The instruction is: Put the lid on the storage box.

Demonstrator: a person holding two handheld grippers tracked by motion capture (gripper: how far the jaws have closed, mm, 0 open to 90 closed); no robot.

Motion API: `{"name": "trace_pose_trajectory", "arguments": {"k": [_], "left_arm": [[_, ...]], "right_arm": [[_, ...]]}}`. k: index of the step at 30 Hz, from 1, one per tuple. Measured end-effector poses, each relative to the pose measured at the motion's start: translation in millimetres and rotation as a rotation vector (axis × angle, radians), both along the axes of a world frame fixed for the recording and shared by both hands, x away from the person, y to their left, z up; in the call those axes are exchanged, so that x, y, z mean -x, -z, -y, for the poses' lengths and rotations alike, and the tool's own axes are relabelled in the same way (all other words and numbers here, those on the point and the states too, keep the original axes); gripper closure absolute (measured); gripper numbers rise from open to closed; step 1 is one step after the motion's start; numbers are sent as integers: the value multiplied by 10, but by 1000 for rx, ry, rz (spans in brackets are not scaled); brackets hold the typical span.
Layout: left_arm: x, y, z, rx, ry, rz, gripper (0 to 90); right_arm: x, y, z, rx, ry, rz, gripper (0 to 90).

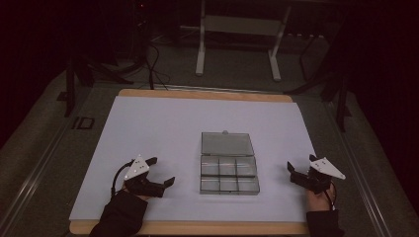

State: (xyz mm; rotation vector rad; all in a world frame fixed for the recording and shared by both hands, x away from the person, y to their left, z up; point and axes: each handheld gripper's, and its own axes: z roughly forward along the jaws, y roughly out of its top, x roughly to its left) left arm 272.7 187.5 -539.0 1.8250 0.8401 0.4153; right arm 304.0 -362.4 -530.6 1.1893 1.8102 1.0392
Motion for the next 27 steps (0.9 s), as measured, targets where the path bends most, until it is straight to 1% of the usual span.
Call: {"name": "trace_pose_trajectory", "arguments": {"k": [5,10,14,15,16,17,19,20,21,22,24,25,26,27], "left_arm": [[0,0,3,0,2,-1,13],[-5,-1,8,-9,6,-6,13],[-31,-1,23,-23,26,-28,13],[-44,-1,29,-29,32,-41,13],[-44,-1,29,-29,32,-41,13],[-69,-1,42,-37,51,-65,13],[-110,-3,44,-42,65,-109,13],[-110,-3,44,-42,65,-109,12],[-137,-10,47,-43,91,-159,13],[-142,-19,51,-42,103,-176,12],[-153,-48,77,-62,107,-195,13],[-153,-48,77,-62,107,-195,12],[-180,-92,124,-67,115,-216,13],[-180,-92,124,-67,115,-216,13]], "right_arm": [[3,1,-8,10,3,-1,106],[10,0,-2,5,1,-7,106],[44,2,-21,17,-3,-8,106],[52,1,-25,19,-4,-7,106],[52,1,-25,19,-4,-7,106],[57,4,-34,23,-7,-11,106],[59,5,-39,24,-8,-11,106],[58,5,-41,26,-7,-12,106],[60,5,-42,28,-5,-11,106],[58,5,-42,28,-7,-12,106],[57,5,-43,33,-8,-9,106],[57,5,-43,33,-8,-9,106],[54,6,-45,34,-9,-13,106],[55,6,-47,37,-9,-12,106]]}}
